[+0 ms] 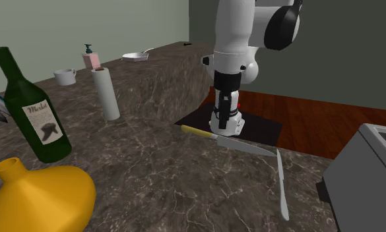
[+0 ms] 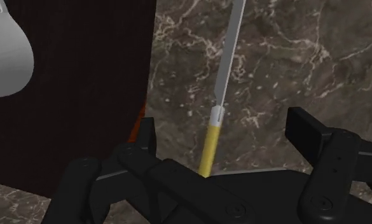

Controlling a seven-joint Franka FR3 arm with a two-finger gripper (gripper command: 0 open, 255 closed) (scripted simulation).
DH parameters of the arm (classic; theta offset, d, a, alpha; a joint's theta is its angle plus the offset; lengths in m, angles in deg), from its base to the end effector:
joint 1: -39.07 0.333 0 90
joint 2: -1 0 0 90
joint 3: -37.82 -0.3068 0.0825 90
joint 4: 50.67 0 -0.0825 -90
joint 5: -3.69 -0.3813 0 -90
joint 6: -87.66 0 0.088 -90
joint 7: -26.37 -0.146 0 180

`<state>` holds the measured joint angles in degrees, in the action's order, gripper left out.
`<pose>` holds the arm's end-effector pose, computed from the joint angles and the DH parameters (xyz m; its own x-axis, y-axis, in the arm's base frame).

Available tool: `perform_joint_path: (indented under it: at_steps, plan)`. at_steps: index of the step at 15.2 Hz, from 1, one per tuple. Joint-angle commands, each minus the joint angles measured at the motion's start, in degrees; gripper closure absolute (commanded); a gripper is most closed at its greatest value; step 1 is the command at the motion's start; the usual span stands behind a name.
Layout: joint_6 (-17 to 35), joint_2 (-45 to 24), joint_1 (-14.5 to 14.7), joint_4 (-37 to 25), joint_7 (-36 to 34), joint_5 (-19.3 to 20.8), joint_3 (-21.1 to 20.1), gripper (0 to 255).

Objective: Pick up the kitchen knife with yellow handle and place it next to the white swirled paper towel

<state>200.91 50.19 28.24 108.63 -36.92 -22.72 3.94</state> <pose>0.2921 0.1291 0.3590 0.4781 -0.8782 0.0149 -0.8783 -0.4782 0.0009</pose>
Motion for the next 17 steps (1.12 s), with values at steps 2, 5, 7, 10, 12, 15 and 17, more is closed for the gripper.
perform_joint_path:
  at_steps: [2, 5, 7, 10, 12, 15, 17]
  plan:
    - [6.2, -4.2, -2.8, 1.0, -12.0, -4.6, -7.6, 0]
    - [8.5, -5.5, -3.0, 1.9, -12.3, -5.5, -8.9, 0]
    - [10.6, -6.8, -3.2, 2.7, -12.2, -6.1, -10.0, 0]
    - [14.6, -9.4, -3.6, 4.0, -12.1, -7.3, -11.9, 0]
    - [14.6, -9.4, -3.6, 4.0, -12.1, -7.3, -11.9, 0]
    - [14.6, -9.4, -3.6, 4.0, -12.1, -7.3, -11.9, 0]
    - [14.6, -9.4, -3.6, 4.0, -12.1, -7.3, -11.9, 0]
